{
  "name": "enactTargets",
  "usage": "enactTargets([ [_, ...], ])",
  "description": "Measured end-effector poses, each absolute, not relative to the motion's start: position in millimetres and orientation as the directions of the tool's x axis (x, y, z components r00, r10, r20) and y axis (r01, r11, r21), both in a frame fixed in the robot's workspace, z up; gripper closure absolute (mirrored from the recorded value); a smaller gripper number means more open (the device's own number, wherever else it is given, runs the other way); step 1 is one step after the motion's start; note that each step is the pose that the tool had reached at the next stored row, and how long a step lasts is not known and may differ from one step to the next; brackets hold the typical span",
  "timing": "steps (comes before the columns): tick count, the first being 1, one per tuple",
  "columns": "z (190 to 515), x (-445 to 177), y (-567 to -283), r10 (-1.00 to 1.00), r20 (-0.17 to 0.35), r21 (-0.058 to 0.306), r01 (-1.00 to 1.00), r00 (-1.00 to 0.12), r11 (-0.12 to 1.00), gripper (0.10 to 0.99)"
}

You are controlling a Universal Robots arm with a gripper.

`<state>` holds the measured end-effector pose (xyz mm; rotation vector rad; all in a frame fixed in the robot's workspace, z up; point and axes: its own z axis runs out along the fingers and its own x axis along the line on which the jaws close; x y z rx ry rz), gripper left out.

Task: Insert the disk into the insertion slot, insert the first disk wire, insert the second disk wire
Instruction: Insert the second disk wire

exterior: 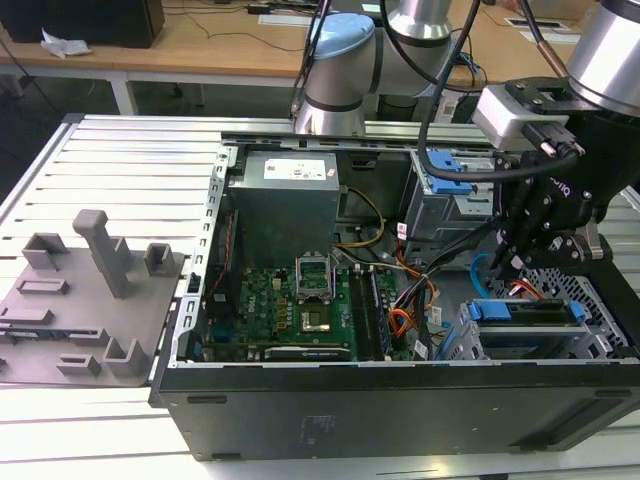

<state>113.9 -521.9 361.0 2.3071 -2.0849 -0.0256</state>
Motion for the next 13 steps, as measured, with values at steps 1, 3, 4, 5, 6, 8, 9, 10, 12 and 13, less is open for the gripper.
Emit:
enactTargets([
  [1,361,114,-525,-0.995,0.009,0.035,-0.994,0.101,-0.101,0.925],
  [3,361,114,-529,-0.995,0.009,0.035,-0.994,0.1,-0.1,0.925],
  [4,360,115,-530,-0.996,0.009,0.035,-0.995,0.092,-0.092,0.925],
  [5,360,115,-530,-0.997,0.01,0.035,-0.997,0.071,-0.071,0.925],
  [6,359,115,-530,-0.999,0.01,0.035,-0.998,0.043,-0.043,0.925],
  [8,357,118,-530,-1.0,0.009,0.035,-0.999,-0.004,0.004,0.925],
  [9,357,120,-530,-1.0,0.009,0.035,-0.999,-0.004,0.005,0.925],
  [10,356,122,-531,-1.0,0.009,0.035,-0.999,-0.004,0.005,0.925],
  [12,354,124,-534,-1.0,0.009,0.035,-0.999,-0.005,0.005,0.925],
  [13,354,124,-535,-1.0,0.009,0.035,-0.999,-0.005,0.005,0.925],
])
